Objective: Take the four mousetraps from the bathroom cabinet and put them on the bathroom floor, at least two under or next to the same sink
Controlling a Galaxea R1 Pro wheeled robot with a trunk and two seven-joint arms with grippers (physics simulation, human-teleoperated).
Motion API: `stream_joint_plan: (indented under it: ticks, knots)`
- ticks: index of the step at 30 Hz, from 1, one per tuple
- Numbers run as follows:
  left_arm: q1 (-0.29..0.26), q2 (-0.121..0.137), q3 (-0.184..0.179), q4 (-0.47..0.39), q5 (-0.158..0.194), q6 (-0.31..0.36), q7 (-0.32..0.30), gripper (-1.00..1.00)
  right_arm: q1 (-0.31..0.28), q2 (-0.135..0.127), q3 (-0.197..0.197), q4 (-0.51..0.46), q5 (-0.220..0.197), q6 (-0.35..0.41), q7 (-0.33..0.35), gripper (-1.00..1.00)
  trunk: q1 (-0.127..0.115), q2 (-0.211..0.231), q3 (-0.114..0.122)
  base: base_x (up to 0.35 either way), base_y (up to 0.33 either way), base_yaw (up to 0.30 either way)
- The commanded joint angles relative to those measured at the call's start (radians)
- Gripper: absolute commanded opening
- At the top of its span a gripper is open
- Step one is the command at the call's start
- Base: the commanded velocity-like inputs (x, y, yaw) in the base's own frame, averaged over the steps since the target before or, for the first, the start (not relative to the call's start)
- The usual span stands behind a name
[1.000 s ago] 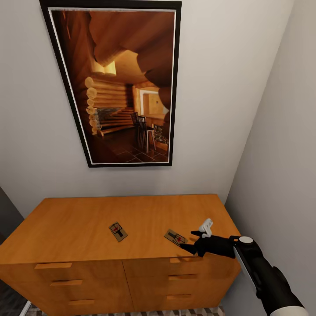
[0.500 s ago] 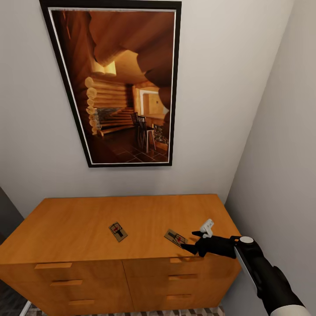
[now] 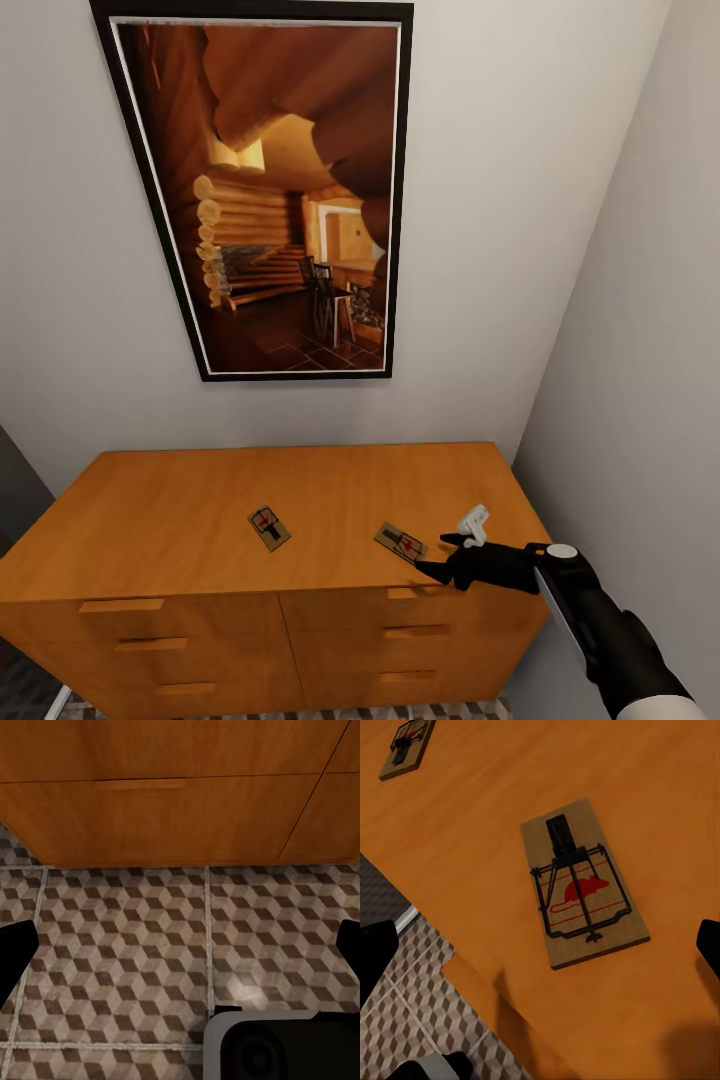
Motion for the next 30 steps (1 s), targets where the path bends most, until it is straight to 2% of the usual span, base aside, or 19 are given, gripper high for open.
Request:
stream_joint_plan:
  ticks: [1,30]
  knots:
    - [-0.001,0.000,0.003,0.002,0.008,-0.003,-0.010,1.00,-0.001,0.000,0.000,-0.001,0.006,0.004,0.004,1.00,0.001,-0.002,-0.002,0.000,0.000,0.000]
    - [-0.001,0.000,0.003,0.002,0.008,-0.003,-0.010,1.00,-0.025,0.000,0.000,0.002,0.004,0.004,0.004,1.00,0.001,-0.002,-0.002,0.000,0.000,0.000]
